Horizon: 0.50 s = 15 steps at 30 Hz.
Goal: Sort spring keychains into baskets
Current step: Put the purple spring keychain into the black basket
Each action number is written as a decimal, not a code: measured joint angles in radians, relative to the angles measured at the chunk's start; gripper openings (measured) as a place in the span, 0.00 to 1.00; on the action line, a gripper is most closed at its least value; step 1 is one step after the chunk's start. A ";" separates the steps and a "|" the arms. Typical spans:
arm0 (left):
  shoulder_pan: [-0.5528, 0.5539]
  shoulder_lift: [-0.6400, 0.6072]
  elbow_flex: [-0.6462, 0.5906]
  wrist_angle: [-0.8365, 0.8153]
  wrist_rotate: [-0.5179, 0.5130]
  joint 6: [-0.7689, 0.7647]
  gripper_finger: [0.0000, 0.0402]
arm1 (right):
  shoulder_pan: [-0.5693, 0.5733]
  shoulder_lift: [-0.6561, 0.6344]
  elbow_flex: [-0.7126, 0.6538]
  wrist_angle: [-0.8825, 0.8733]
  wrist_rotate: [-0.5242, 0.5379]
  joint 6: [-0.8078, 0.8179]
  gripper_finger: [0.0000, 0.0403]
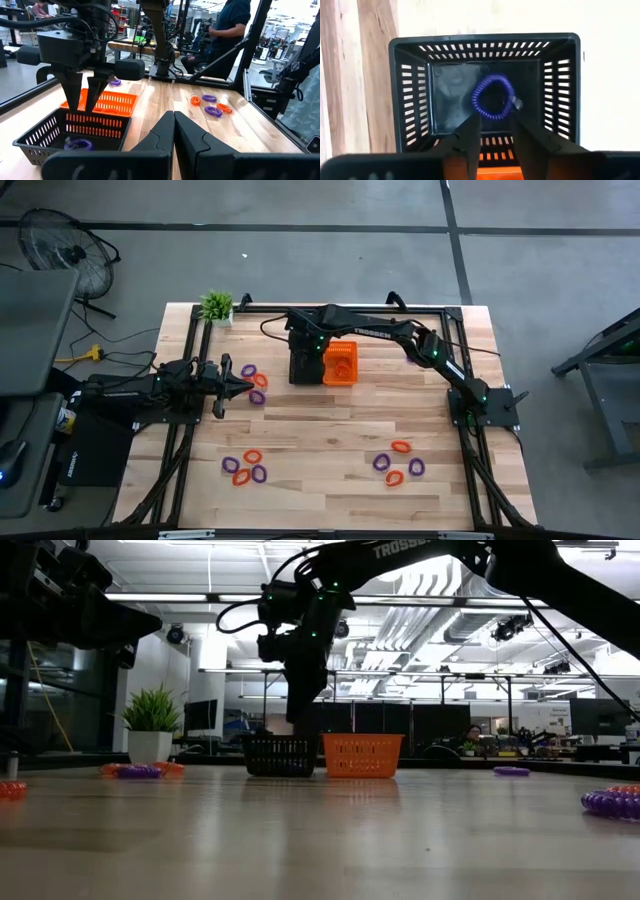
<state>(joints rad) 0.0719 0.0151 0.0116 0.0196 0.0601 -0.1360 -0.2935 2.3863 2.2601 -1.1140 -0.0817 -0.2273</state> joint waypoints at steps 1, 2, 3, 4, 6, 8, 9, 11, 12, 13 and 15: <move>0.000 0.000 0.000 0.000 0.000 0.000 0.00 | 0.000 0.000 0.000 -0.003 0.003 0.011 0.28; 0.000 0.000 0.000 0.000 0.000 0.000 0.00 | -0.001 0.000 0.000 -0.012 0.006 0.023 0.29; 0.000 0.000 0.000 0.000 0.000 0.000 0.00 | -0.003 -0.002 0.000 -0.026 0.012 0.036 0.30; 0.000 0.000 0.000 0.000 0.000 0.000 0.00 | -0.005 -0.003 0.000 -0.043 0.018 0.045 0.31; 0.000 0.000 0.000 0.000 0.000 0.000 0.00 | -0.009 -0.017 0.000 -0.080 0.028 0.069 0.33; 0.000 0.000 0.000 0.000 0.000 0.000 0.00 | -0.015 -0.037 0.000 -0.116 0.041 0.093 0.34; 0.000 0.000 0.000 0.000 0.000 0.000 0.00 | -0.019 -0.043 0.000 -0.134 0.042 0.109 0.34; 0.000 0.000 0.000 0.000 -0.001 0.000 0.00 | -0.028 -0.054 0.000 -0.177 0.046 0.143 0.35; 0.000 0.000 0.000 0.000 -0.001 0.000 0.00 | -0.033 -0.056 0.000 -0.197 0.046 0.160 0.35; 0.000 0.000 0.000 0.000 -0.004 0.000 0.00 | -0.037 -0.059 0.000 -0.215 0.047 0.174 0.35; 0.000 0.000 0.000 0.000 -0.004 0.000 0.00 | -0.048 -0.069 0.000 -0.253 0.047 0.203 0.35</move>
<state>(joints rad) 0.0718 0.0153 0.0116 0.0198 0.0563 -0.1360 -0.3416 2.3169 2.2597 -1.3668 -0.0343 -0.0241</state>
